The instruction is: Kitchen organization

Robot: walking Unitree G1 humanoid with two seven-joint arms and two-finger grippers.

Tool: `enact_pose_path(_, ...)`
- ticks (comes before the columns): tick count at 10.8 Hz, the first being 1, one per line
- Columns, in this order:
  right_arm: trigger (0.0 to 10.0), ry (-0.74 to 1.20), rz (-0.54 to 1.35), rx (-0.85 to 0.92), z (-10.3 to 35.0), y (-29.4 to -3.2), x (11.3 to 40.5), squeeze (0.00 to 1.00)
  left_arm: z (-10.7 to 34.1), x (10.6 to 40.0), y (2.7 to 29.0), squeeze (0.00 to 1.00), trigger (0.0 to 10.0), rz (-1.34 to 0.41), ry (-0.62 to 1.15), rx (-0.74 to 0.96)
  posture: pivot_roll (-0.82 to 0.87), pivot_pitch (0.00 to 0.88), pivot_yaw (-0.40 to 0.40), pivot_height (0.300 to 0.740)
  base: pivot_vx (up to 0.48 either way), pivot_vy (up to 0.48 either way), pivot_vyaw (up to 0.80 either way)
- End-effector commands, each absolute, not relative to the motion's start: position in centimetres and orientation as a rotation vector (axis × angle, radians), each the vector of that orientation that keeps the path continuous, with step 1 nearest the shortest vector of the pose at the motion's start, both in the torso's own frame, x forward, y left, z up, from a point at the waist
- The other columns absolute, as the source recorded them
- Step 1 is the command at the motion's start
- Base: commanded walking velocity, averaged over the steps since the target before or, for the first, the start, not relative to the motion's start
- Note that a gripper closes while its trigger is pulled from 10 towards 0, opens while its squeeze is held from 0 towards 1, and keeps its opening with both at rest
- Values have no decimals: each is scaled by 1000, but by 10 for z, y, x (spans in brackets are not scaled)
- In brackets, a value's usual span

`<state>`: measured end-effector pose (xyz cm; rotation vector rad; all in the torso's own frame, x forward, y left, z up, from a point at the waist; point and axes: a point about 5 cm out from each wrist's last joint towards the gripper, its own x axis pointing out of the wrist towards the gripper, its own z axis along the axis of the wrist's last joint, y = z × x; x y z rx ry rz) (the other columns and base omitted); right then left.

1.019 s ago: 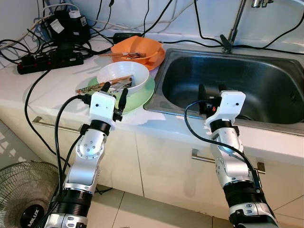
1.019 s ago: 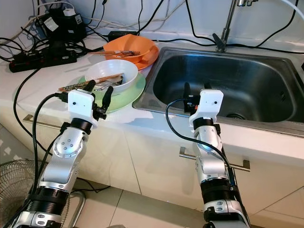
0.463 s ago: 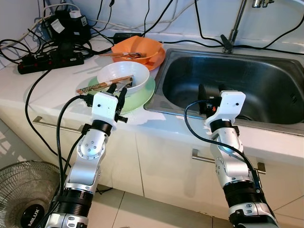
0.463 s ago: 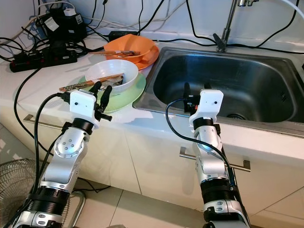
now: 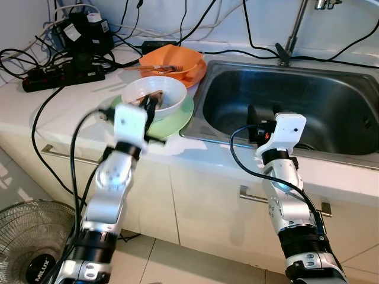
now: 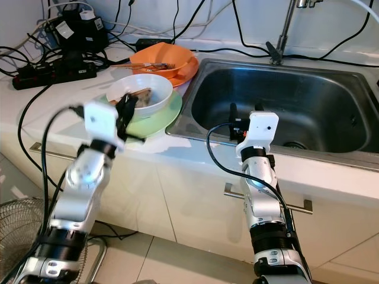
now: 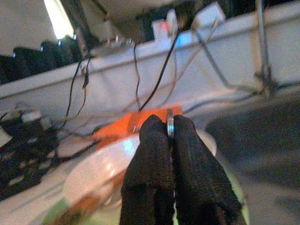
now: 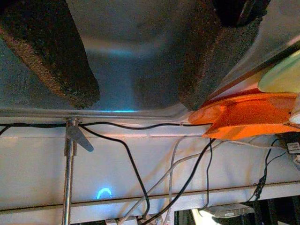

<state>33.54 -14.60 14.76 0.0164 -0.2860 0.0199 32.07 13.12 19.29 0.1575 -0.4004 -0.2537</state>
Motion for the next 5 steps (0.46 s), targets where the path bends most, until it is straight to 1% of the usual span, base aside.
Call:
enact_pose_path(1,10000,-314,19,25,155,-145,338,0,207,321,131,0,10000,-261,-438,139,58,0,49,740,0,0,0)
enact_pose_path(4,10000,-312,22,26,154,-144,338,0,225,321,134,0,10000,-262,-470,30,58,0,50,740,0,0,0)
enact_pose_path(5,10000,-312,21,26,154,-144,338,0,229,320,134,0,10000,-261,-484,29,58,0,50,740,0,0,0)
